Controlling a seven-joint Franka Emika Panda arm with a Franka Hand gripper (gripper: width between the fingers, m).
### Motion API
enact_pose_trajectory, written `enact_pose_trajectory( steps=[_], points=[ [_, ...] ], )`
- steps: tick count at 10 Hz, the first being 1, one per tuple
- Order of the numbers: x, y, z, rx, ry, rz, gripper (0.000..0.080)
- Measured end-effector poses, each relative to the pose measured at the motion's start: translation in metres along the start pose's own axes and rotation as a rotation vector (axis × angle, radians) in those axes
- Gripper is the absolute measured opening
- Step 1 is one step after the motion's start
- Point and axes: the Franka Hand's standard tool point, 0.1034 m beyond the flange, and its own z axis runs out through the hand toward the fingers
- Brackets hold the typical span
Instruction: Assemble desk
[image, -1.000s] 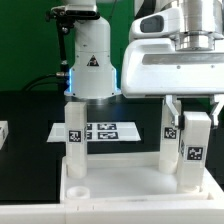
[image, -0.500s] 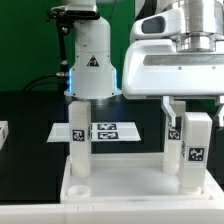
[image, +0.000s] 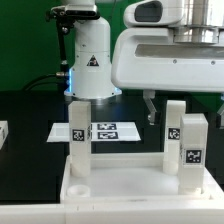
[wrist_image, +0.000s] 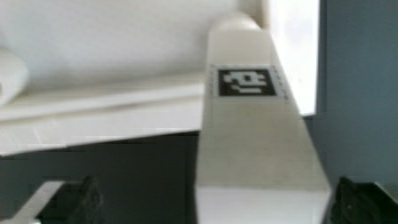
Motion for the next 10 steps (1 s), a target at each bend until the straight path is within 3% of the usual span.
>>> enact_pose_trajectory(
  steps=[1, 2, 4, 7, 8, 9, 10],
  points=[
    [0.004, -0.001, 0.000, 0.017, -0.020, 0.033, 0.0649],
    [-0.006, -0.003, 0.004, 0.009, -0.116, 0.063, 0.0649],
    [0.004, -0.015, 0.004, 0.032, -0.088, 0.087, 0.0649],
    [0.004, -0.014, 0.005, 0.029, -0.085, 0.112, 0.0649],
    [0.004, -0.014, 0.005, 0.029, -0.085, 0.112, 0.0519],
    [0.004, -0.014, 0.005, 0.028, -0.086, 0.161, 0.0519],
    [0.004, -0.014, 0.005, 0.024, -0.087, 0.234, 0.0381]
  ],
)
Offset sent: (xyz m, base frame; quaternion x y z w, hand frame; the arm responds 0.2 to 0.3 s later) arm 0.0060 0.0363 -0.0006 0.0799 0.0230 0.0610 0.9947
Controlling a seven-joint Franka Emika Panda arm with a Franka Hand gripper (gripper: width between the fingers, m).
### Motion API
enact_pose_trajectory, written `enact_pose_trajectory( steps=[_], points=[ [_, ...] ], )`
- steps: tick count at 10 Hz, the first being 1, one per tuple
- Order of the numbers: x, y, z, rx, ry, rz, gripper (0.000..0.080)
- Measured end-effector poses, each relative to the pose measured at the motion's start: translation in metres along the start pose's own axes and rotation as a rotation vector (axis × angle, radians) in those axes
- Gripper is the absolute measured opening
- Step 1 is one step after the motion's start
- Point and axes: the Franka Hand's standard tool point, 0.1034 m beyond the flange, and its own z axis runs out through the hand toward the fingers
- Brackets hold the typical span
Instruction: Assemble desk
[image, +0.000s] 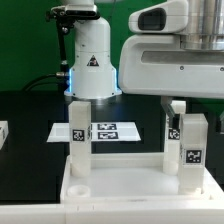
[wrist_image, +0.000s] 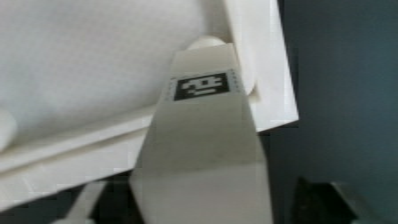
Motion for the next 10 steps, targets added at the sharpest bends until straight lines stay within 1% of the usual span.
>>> enact_pose_trajectory(
  steps=[1, 3, 4, 5, 6, 7, 8, 9, 10],
  points=[
    [0.000, 0.000, 0.000, 0.000, 0.000, 0.049, 0.0283],
    [0.000, 0.002, 0.001, -0.005, 0.005, 0.247, 0.0284],
    [-0.003, 0.003, 0.001, -0.016, 0.041, 0.394, 0.0284],
    [-0.006, 0.004, 0.000, -0.011, 0.051, 0.545, 0.0284],
    [-0.006, 0.007, 0.001, 0.014, 0.061, 0.715, 0.0284],
    [-0.009, 0.011, 0.001, 0.047, 0.062, 0.865, 0.0284],
    [-0.013, 0.011, 0.001, 0.081, 0.048, 1.043, 0.0285],
    [-0.016, 0.009, 0.001, 0.123, 0.031, 1.175, 0.0288],
    [-0.018, 0.005, 0.001, 0.148, 0.017, 1.274, 0.0288]
  ],
)
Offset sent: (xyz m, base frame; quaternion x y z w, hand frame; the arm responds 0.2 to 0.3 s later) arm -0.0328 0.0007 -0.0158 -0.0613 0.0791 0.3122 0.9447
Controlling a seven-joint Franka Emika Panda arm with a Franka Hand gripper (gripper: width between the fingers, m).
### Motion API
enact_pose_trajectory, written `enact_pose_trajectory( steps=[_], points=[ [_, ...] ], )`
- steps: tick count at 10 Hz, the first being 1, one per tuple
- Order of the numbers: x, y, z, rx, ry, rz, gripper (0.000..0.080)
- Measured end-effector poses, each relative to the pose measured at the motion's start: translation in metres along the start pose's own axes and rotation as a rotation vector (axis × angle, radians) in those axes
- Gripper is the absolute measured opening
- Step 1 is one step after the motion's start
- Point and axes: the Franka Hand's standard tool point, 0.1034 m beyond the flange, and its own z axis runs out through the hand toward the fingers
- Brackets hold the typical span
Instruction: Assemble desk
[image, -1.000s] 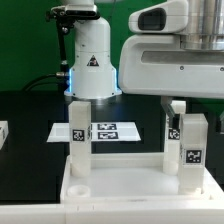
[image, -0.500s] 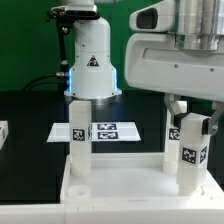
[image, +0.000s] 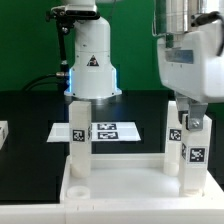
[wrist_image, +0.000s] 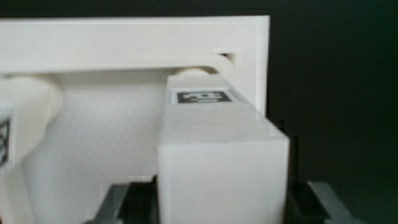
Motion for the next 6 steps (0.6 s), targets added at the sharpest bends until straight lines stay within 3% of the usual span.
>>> enact_pose_trajectory(
  steps=[2, 4, 5, 6],
  points=[
    [-0.0056, 0.0003, -0.0005, 0.001, -0.002, 0.055, 0.0289],
    [-0.0058, 0.0014, 0.0015, -0.002, 0.000, 0.031, 0.0515],
    [-0.0080, -0.0002, 0.0006, 0.002, 0.005, -0.160, 0.0515],
    [-0.0110, 0.0003, 0.0021, 0.010, 0.002, -0.355, 0.0621]
  ],
)
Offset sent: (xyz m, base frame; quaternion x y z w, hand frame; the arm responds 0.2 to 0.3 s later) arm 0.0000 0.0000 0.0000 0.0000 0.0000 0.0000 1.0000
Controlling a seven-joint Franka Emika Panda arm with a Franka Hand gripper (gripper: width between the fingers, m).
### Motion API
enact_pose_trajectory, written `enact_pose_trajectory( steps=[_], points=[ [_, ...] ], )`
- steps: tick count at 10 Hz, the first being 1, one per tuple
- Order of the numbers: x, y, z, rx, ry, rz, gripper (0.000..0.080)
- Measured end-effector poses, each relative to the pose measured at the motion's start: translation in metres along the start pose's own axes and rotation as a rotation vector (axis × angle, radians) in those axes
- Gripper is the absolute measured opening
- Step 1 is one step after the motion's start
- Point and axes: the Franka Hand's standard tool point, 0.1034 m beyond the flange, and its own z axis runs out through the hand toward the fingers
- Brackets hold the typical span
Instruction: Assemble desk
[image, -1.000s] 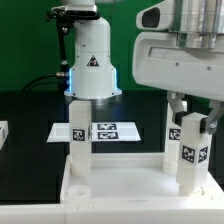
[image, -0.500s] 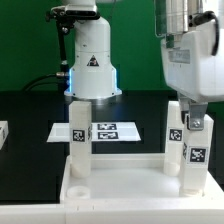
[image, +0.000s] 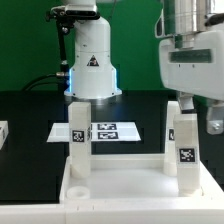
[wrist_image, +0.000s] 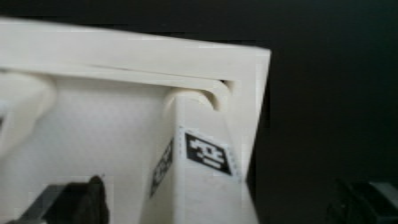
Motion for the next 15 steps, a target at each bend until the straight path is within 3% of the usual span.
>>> enact_pose_trajectory(
  steps=[5, 6, 7, 9, 11, 14, 15],
  points=[
    [0.002, 0.004, 0.004, 0.001, 0.006, -0.357, 0.0648],
    [0.008, 0.003, 0.002, -0.003, 0.011, -0.608, 0.0648],
    [0.009, 0.000, 0.000, -0.022, 0.005, -0.770, 0.0648],
    [0.009, 0.000, 0.001, -0.020, 0.008, -0.713, 0.0637],
    [0.009, 0.001, 0.001, -0.021, 0.008, -0.660, 0.0286],
    [0.011, 0.002, 0.001, -0.023, 0.010, -0.454, 0.0285],
    [0.009, 0.003, 0.002, -0.027, 0.009, -0.211, 0.0285]
  ],
)
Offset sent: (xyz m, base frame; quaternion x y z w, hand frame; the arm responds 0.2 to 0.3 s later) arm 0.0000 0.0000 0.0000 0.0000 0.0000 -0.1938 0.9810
